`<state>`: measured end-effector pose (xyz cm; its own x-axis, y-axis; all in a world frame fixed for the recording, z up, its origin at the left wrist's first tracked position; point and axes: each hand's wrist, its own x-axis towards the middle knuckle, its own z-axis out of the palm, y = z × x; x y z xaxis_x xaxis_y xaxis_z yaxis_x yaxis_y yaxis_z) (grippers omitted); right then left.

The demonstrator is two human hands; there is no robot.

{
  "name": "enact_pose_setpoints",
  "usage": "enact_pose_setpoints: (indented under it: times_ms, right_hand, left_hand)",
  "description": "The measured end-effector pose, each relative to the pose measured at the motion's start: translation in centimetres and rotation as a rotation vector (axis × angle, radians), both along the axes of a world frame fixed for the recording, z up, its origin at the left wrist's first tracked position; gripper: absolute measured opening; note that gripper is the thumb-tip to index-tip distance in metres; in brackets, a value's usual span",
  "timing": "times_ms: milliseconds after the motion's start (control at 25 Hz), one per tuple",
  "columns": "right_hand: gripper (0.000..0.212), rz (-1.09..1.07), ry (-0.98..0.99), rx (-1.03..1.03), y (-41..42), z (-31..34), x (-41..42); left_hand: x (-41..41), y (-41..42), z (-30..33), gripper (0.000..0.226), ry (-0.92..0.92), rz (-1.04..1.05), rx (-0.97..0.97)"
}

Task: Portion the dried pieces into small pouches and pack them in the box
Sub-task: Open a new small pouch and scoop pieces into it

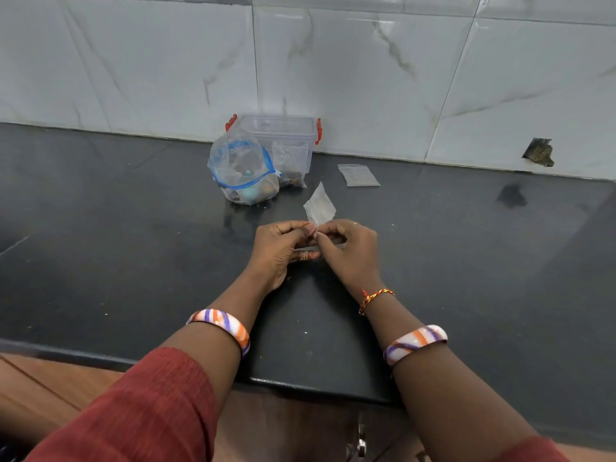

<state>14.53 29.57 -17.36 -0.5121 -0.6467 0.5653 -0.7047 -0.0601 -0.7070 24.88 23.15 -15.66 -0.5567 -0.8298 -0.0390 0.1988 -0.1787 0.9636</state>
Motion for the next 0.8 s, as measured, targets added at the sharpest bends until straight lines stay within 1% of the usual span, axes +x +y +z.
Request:
enact_pose_setpoints:
  times_ms: [160, 240, 400, 520, 680, 800]
  right_hand:
    - [0.012, -0.011, -0.005, 0.026, 0.04, 0.13, 0.02]
    - [0.014, -0.01, -0.042, 0.036, 0.09, 0.25, -0.03]
    - [0.008, 0.043, -0.138, 0.045, 0.12, 0.29, 0.12]
    - [0.007, 0.046, -0.183, 0.034, 0.12, 0.37, 0.06]
    - [0.009, 0.059, -0.228, 0.045, 0.12, 0.59, 0.0]
    - [0.012, 0.07, -0.253, 0.051, 0.04, 0.55, -0.07]
  left_hand:
    - [-0.09, 0.22, -0.18, 0.014, -0.026, 0.008, -0.062]
    - [-0.24, 0.27, -0.22, 0.014, -0.06, 0.019, -0.108]
    - [-0.27, 0.26, -0.21, 0.018, -0.034, 0.018, -0.118]
    - [-0.43, 0.14, -0.39, 0.021, -0.05, 0.038, -0.155]
    - [-0.29, 0.08, -0.38, 0.017, -0.057, 0.031, -0.154]
    - [-0.32, 0.14, -0.12, 0.017, -0.042, 0.027, -0.111]
